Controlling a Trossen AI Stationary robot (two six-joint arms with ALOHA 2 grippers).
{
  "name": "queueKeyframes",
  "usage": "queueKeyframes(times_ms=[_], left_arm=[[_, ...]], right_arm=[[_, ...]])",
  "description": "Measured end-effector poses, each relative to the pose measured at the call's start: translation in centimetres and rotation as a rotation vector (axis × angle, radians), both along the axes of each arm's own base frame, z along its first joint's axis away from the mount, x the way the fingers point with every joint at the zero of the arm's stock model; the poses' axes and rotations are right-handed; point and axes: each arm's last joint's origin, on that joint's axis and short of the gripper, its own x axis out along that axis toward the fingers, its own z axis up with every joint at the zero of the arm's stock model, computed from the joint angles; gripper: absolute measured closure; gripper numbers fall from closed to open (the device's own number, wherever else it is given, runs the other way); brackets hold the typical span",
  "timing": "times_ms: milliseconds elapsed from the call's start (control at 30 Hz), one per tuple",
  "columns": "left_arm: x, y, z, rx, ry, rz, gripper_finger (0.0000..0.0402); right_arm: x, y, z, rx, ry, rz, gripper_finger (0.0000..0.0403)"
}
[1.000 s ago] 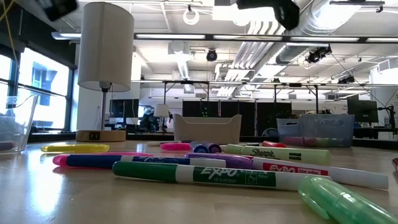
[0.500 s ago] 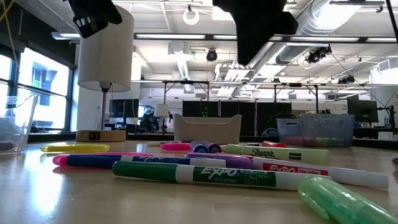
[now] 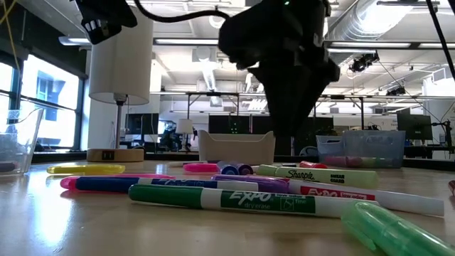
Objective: Pick & Place Markers
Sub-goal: Put the light green highlighter pen into the black bin
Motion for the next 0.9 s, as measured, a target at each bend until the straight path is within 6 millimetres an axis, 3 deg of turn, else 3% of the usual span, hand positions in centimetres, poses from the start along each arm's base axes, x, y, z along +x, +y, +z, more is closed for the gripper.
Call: queueKeyframes(times_ms=[233, 667, 900], left_arm=[[0.0, 0.0, 0.0, -0.003, 0.000, 0.002, 0.0401], [0.0, 0.0, 0.0, -0.024, 0.004, 0.007, 0.0401], [0.0, -0.1, 0.0, -0.031, 0.006, 0.004, 0.0401]], right_arm=[[0.8, 0.4, -1.3, 0.048, -0.012, 0.024, 0.0253], [0.9, 0.5, -1.3, 0.060, -0.023, 0.028, 0.0260], [1.3, 0.5, -3.6, 0.091, 0.037, 0.025, 0.0268]])
